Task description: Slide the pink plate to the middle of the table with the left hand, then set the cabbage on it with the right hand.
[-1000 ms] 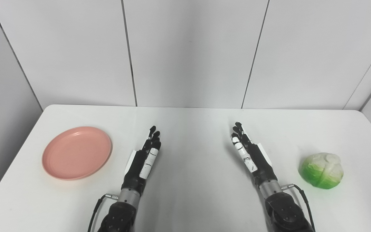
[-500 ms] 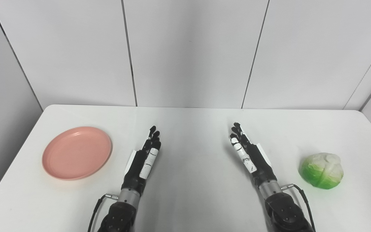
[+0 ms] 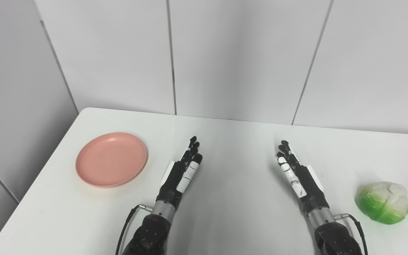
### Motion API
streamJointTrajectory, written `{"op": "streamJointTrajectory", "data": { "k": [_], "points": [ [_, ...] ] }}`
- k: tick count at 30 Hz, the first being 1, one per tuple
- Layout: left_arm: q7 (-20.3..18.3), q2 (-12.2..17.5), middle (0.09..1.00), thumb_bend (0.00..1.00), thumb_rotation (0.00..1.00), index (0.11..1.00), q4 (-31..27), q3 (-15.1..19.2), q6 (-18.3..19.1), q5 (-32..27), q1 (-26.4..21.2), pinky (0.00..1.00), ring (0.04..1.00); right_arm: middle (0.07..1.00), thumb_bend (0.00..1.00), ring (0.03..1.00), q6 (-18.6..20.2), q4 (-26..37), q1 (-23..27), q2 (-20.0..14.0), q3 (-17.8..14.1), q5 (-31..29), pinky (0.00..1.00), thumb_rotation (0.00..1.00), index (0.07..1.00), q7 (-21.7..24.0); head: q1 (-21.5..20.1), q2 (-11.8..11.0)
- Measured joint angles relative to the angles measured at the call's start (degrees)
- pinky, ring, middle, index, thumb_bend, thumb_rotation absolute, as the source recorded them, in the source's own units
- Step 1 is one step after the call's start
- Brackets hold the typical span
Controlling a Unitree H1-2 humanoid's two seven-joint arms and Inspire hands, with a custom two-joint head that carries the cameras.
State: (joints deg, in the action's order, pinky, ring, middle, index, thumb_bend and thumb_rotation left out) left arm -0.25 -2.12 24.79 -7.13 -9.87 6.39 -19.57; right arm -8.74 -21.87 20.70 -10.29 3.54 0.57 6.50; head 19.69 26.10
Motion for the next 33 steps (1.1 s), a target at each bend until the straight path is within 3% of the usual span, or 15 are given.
{"op": "streamJointTrajectory", "data": {
  "k": [1, 3, 7, 14, 19, 33],
  "points": [
    [0.22, -0.27, 1.000, 0.82, 1.00, 1.000, 0.43, 0.15, -0.10, -0.13, -0.25, 0.99, 0.997, 0.970, 0.56, 0.951, 0.00, 0.00, -0.01, -0.08, -0.09, -0.15, 0.96, 0.95, 0.986, 0.15, 1.48, -0.26],
    [0.69, -0.67, 0.997, 0.83, 1.00, 0.996, 1.71, 0.31, -0.58, -0.12, -0.98, 0.95, 0.980, 0.980, 0.46, 0.964, 0.06, 0.02, -0.11, -0.23, -0.45, -0.70, 0.97, 0.97, 0.997, 0.65, 3.16, -0.53],
    [2.22, -0.90, 0.990, 0.83, 1.00, 0.986, 4.13, -0.14, -1.17, 1.55, -2.68, 0.95, 0.973, 0.994, 0.42, 0.979, 1.01, 0.71, -0.27, -0.30, -0.80, -1.79, 0.99, 1.00, 1.000, 1.80, 6.58, -1.05],
    [4.27, -1.33, 0.980, 0.81, 1.00, 0.982, 4.84, -0.40, -1.17, 2.79, -3.32, 0.90, 0.954, 1.000, 0.40, 0.988, 1.90, 1.06, -0.24, -0.36, -1.37, -3.11, 1.00, 1.00, 1.000, 3.01, 6.50, -0.88],
    [4.81, -1.33, 0.982, 0.79, 1.00, 0.977, 4.86, -0.58, -0.97, 3.69, -3.48, 0.94, 0.965, 1.000, 0.36, 0.987, 2.07, 1.58, -0.28, -0.51, -1.21, -2.45, 1.00, 1.00, 1.000, 3.10, 5.98, -0.88],
    [3.13, -1.91, 1.000, 0.89, 1.00, 1.000, 4.85, 1.21, -1.54, -0.63, -3.51, 1.00, 1.000, 0.999, 0.40, 0.982, 3.37, 2.90, -0.59, -0.48, -1.15, -1.86, 1.00, 1.00, 1.000, 3.10, 5.54, -0.70]
  ]
}}
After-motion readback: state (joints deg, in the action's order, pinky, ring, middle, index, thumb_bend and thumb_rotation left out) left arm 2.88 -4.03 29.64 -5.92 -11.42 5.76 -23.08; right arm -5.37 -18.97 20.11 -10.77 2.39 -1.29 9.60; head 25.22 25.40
